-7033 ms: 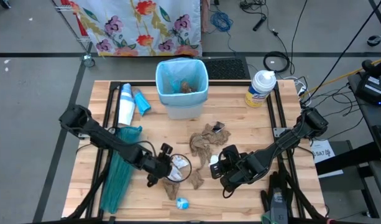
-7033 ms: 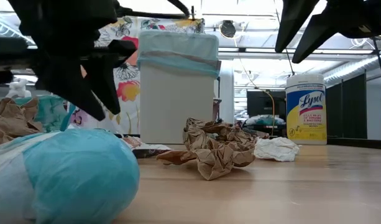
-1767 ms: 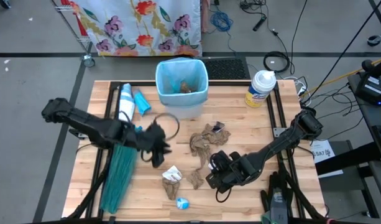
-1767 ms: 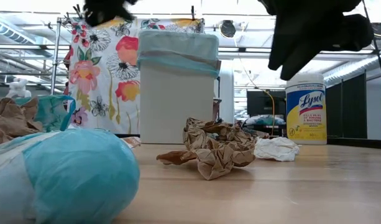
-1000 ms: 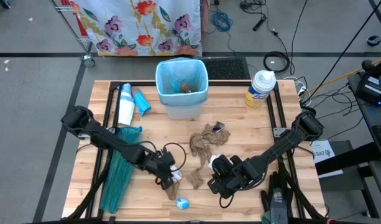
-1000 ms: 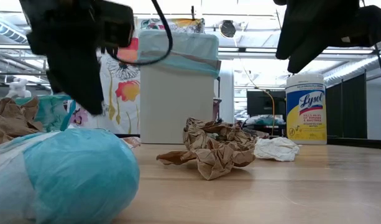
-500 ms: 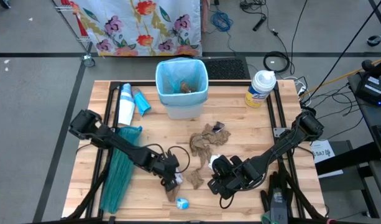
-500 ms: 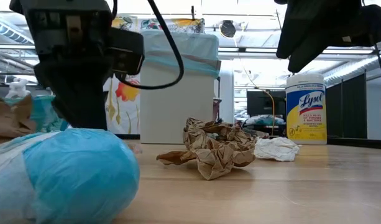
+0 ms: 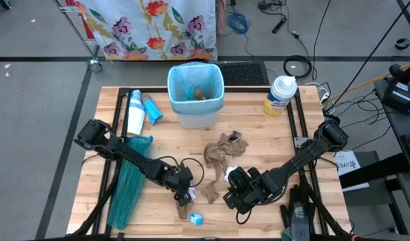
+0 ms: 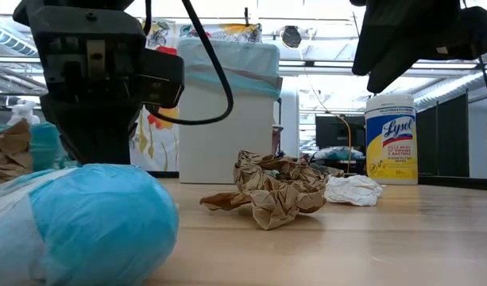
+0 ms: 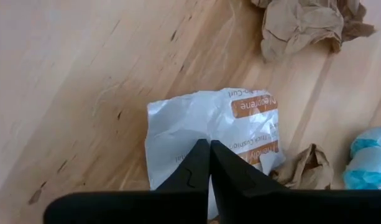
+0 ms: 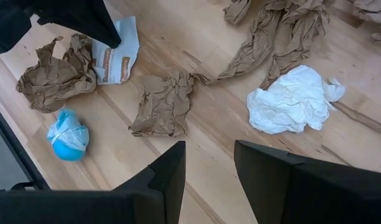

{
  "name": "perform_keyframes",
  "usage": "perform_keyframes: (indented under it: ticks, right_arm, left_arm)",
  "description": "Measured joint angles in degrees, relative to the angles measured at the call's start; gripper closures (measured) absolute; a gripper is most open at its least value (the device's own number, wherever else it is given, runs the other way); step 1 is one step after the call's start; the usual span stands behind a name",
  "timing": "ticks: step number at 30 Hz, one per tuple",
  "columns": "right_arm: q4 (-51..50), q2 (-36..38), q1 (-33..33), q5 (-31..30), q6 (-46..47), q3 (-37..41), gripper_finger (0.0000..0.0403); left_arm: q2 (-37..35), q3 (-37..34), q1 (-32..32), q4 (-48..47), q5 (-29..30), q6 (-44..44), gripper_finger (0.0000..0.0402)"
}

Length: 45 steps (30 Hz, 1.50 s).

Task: Place trash/remove bag and relplace
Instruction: Put the white paper into the white trash bin

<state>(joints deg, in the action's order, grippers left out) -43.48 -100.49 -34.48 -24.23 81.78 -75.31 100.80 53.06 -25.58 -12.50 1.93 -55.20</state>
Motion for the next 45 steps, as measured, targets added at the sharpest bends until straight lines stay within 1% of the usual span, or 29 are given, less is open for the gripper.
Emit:
perform_keyframes:
  ticks: [4, 8, 13, 18, 23, 25, 27, 31, 35, 37, 40, 43, 45]
  right_arm:
    - [0.0, 0.0, 0.0, 0.0, 0.0, 0.0, 0.0273]
    - [0.0, 0.0, 0.0, 0.0, 0.0, 0.0, 0.0273]
    - [0.0, 0.0, 0.0, 0.0, 0.0, 0.0, 0.0273]
    - [0.0, 0.0, 0.0, 0.0, 0.0, 0.0, 0.0273]
    - [0.0, 0.0, 0.0, 0.0, 0.0, 0.0, 0.0273]
    - [0.0, 0.0, 0.0, 0.0, 0.0, 0.0, 0.0273]
    - [0.0, 0.0, 0.0, 0.0, 0.0, 0.0, 0.0273]
    - [0.0, 0.0, 0.0, 0.0, 0.0, 0.0, 0.0273]
    - [0.0, 0.0, 0.0, 0.0, 0.0, 0.0, 0.0273]
    - [0.0, 0.0, 0.0, 0.0, 0.0, 0.0, 0.0273]
    - [0.0, 0.0, 0.0, 0.0, 0.0, 0.0, 0.0273]
    - [0.0, 0.0, 0.0, 0.0, 0.0, 0.0, 0.0273]
    - [0.0, 0.0, 0.0, 0.0, 0.0, 0.0, 0.0273]
  left_arm:
    - [-0.4, 0.9, 0.0, 0.0, -0.5, 0.0, 0.0392]
    - [-0.4, 3.5, 0.0, 0.1, -1.9, 0.9, 0.0392]
    - [-0.4, 8.0, 0.0, 0.1, -2.5, 5.4, 0.0393]
    - [-0.4, 12.5, 0.1, 0.2, -4.9, 10.6, 0.0393]
    - [-0.4, 14.0, 1.2, 0.1, -3.3, 12.2, 0.0390]
    - [-0.4, 14.0, 1.9, -0.1, -3.7, 12.2, 0.0378]
    - [-0.4, 14.0, 2.6, -0.3, -5.2, 12.2, 0.0358]
    - [-0.4, 14.0, 3.6, -0.1, -6.3, 12.3, 0.0302]
    - [-0.4, 14.0, 4.2, -0.1, -6.2, 15.1, 0.0240]
    - [-0.4, 14.0, 4.3, -0.4, -6.8, 16.9, 0.0219]
    - [-0.4, 14.0, 4.4, -2.9, -6.1, 14.6, 0.0210]
    - [-0.4, 14.0, 2.8, -6.6, -0.9, 12.9, 0.0213]
    - [-0.4, 14.0, 1.4, -9.1, -0.1, 10.8, 0.0217]
